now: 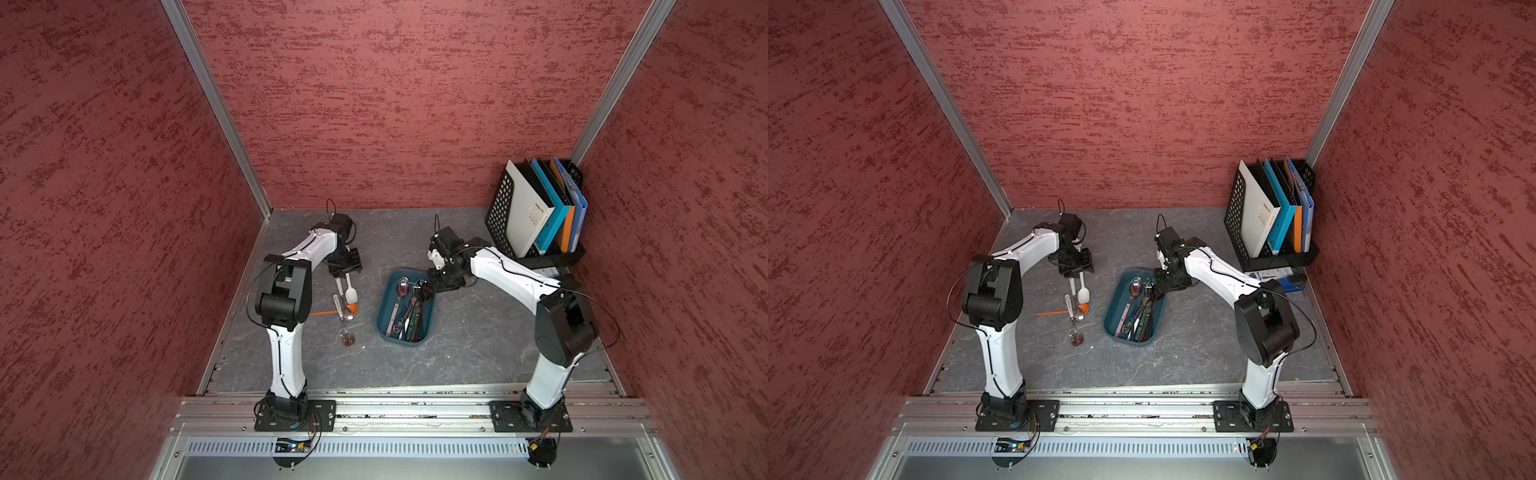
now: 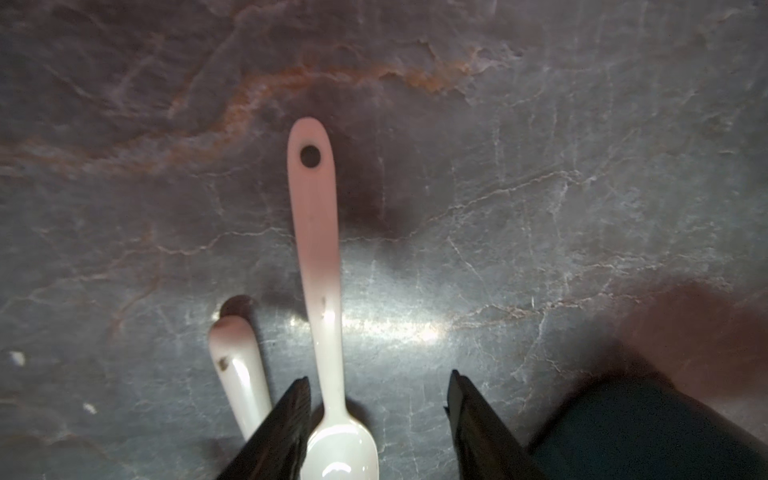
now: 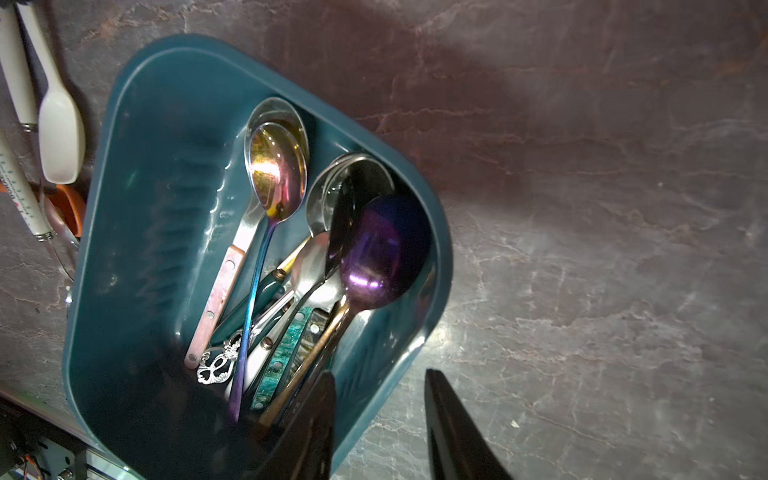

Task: Put the spoon into the storage box
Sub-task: Place the spoon in the storage box, then pick up the spoon from the center of the board.

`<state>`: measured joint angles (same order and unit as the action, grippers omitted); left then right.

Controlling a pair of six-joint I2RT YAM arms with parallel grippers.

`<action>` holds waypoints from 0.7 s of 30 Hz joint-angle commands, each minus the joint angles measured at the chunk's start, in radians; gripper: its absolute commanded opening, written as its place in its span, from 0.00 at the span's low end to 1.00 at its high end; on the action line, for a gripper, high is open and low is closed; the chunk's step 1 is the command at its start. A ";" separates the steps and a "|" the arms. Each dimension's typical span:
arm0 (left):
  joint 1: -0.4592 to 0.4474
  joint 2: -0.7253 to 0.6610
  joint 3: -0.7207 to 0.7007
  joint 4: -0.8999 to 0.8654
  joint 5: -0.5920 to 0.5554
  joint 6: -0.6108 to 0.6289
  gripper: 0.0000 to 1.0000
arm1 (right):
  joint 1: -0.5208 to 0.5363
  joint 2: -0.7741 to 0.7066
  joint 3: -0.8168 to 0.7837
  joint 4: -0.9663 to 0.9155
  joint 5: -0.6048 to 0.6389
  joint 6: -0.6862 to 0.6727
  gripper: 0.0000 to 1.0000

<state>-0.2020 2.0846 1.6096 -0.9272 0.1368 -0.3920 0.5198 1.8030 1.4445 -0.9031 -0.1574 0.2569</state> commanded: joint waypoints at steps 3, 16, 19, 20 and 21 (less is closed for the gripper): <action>-0.010 0.041 0.030 -0.007 -0.050 -0.031 0.53 | -0.024 -0.046 -0.032 0.043 -0.019 -0.027 0.38; -0.016 0.017 -0.013 0.040 -0.118 -0.023 0.50 | -0.047 -0.050 -0.057 0.063 -0.045 -0.019 0.38; -0.013 0.030 -0.003 0.036 -0.119 -0.012 0.50 | -0.047 -0.037 -0.046 0.060 -0.056 -0.014 0.38; -0.013 0.043 0.007 0.027 -0.119 -0.011 0.49 | -0.047 -0.034 -0.042 0.058 -0.056 -0.012 0.38; -0.014 0.061 0.015 0.020 -0.117 -0.010 0.47 | -0.048 -0.032 -0.038 0.055 -0.056 -0.013 0.38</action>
<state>-0.2134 2.1281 1.6070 -0.9089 0.0387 -0.4118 0.4793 1.7782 1.3865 -0.8600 -0.1947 0.2398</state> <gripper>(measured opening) 0.480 0.381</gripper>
